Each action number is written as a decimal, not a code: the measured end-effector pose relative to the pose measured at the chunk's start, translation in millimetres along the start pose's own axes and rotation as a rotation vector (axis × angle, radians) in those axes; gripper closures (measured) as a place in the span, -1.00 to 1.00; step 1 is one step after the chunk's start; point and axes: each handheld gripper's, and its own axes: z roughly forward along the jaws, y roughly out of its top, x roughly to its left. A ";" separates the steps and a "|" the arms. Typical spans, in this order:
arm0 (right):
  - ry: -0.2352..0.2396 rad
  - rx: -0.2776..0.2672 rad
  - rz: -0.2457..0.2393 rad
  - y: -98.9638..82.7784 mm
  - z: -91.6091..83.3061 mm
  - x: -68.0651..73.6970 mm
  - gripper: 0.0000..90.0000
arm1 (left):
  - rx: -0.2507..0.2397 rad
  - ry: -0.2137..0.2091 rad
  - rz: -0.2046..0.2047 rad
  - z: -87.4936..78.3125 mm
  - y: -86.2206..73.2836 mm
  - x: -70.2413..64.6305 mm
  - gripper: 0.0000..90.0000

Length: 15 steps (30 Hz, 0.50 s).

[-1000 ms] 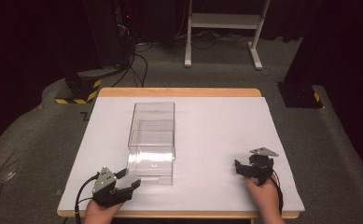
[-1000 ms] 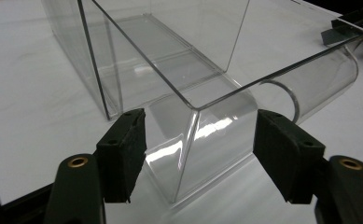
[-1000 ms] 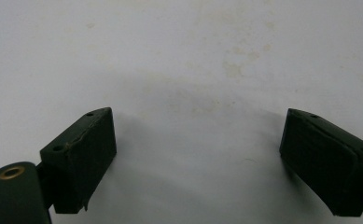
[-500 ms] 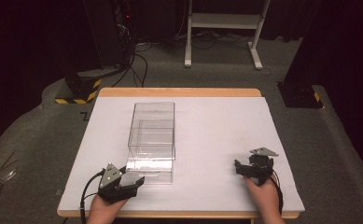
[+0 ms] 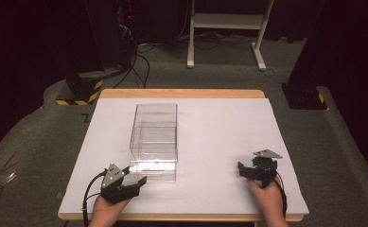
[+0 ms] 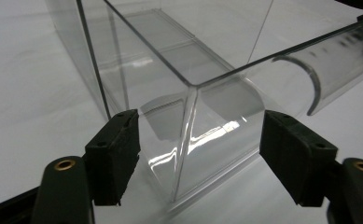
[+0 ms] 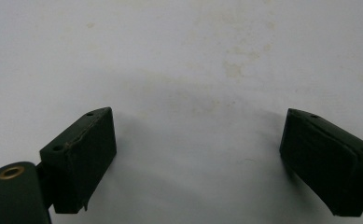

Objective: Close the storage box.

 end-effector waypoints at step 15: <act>0.001 0.000 0.002 -0.1 -0.1 -0.1 -0.77 | 0.010 0.043 -0.019 23.7 9.0 -2.6 -0.82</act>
